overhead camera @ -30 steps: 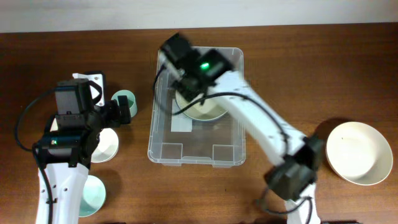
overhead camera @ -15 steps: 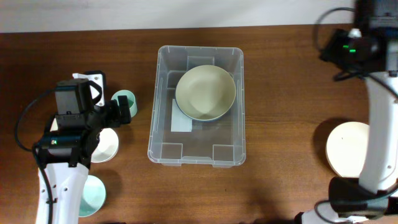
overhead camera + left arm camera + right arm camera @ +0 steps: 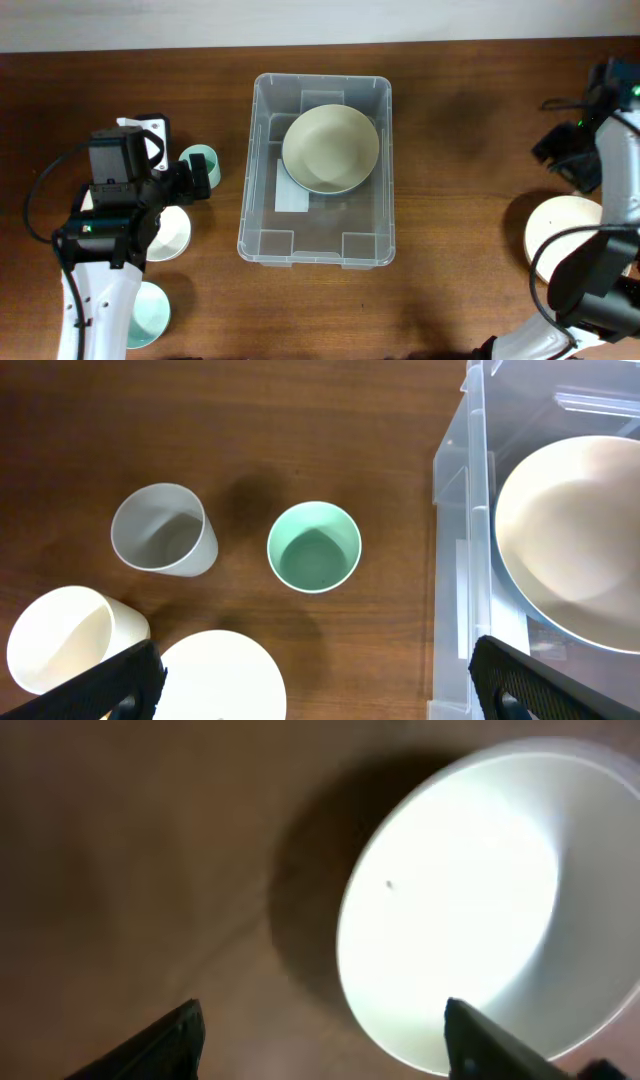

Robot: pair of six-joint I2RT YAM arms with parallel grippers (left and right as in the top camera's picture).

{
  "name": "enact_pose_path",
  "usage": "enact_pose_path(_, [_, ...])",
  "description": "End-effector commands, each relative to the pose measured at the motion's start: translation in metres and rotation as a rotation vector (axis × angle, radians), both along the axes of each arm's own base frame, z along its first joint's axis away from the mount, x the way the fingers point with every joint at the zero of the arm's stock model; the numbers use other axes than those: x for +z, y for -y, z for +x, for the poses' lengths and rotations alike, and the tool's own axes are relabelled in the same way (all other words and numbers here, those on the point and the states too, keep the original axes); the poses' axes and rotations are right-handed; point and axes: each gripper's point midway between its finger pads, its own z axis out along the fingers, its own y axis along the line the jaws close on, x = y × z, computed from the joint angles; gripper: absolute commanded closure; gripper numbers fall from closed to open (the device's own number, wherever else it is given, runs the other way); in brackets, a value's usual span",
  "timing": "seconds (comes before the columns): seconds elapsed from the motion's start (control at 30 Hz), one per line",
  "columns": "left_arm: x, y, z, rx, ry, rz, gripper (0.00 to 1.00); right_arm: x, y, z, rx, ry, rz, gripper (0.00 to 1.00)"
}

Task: Pack container
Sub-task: 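Move the right gripper to the second cream bowl at right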

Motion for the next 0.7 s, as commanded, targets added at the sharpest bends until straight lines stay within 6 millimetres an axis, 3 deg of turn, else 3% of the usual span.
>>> enact_pose_path(0.0, [0.007,-0.003,0.002,0.016,0.017,-0.001,0.00,-0.032,-0.002,-0.016,-0.027,-0.046,0.024,0.28])
enact_pose_path(0.23, [0.007,-0.003,0.002,0.016,0.017,-0.001,0.00,-0.087,-0.008,-0.032,-0.029,-0.055,0.028,0.28])
enact_pose_path(0.5, [0.004,-0.005,-0.001,0.023,-0.001,0.000,0.00,-0.109,-0.007,-0.042,-0.032,-0.062,0.002,0.32])
enact_pose_path(0.57, [0.004,-0.014,-0.002,0.051,0.000,-0.002,0.01,-0.109,-0.006,-0.042,-0.032,-0.064,-0.004,0.36])
enact_pose_path(0.67, [0.004,-0.048,-0.006,0.157,-0.001,-0.005,0.01,-0.109,-0.005,-0.043,-0.032,-0.066,-0.009,0.49])
